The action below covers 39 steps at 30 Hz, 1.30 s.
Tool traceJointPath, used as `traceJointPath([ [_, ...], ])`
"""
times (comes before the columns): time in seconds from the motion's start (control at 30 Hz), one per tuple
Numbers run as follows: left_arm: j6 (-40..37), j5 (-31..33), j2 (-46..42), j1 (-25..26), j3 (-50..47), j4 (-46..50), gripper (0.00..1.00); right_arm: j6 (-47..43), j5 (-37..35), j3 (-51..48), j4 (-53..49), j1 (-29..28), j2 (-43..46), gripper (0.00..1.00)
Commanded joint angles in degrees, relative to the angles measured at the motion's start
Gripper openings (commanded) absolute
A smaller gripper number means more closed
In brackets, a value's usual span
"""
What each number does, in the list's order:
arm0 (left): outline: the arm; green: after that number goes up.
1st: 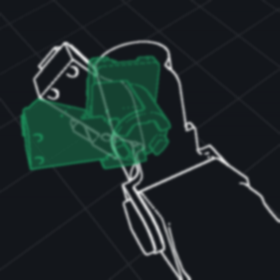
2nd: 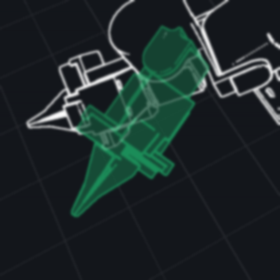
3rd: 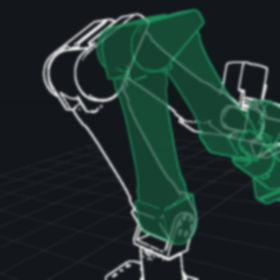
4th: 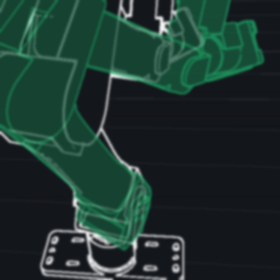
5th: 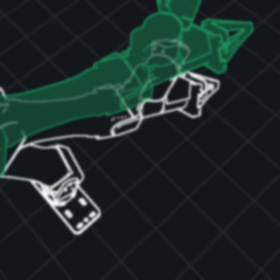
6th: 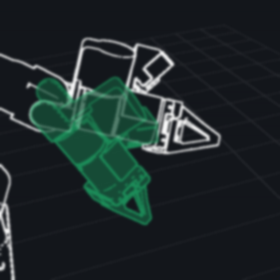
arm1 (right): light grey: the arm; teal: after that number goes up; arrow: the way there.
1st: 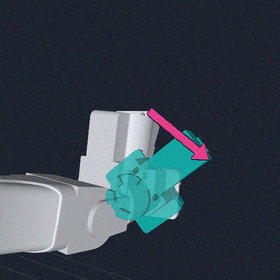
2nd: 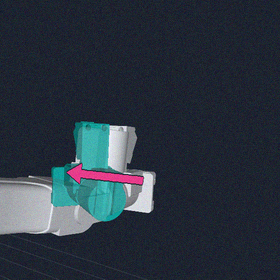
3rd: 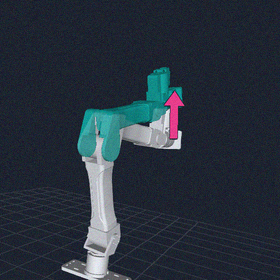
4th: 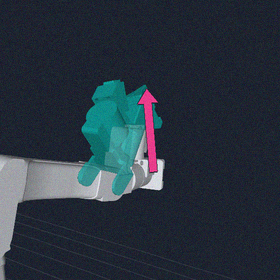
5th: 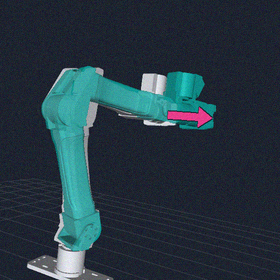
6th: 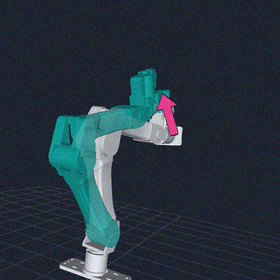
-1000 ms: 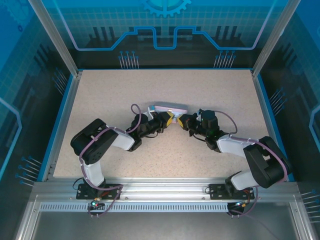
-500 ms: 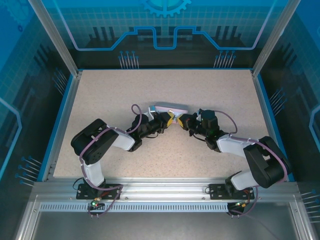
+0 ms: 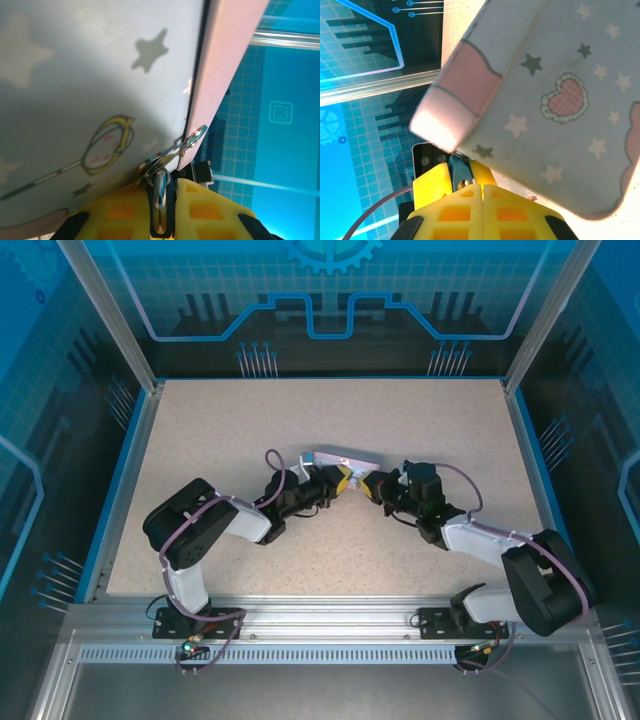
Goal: Unlock a padlock with a key
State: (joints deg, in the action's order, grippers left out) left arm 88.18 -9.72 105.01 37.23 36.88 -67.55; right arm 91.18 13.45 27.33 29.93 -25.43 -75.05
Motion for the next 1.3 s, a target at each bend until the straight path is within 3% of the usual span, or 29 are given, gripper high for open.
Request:
traceJointPath([
  [0.0,-0.54,1.01,0.03,-0.29,0.52,-5.7,0.0,-1.74,-0.71,-0.72,-2.0,0.52,2.54,0.0],
  [1.27,-0.29,1.1,0.0,0.07,0.65,-5.43,0.0,-1.18,-0.2,3.78,0.48,-0.67,-2.6,0.0],
])
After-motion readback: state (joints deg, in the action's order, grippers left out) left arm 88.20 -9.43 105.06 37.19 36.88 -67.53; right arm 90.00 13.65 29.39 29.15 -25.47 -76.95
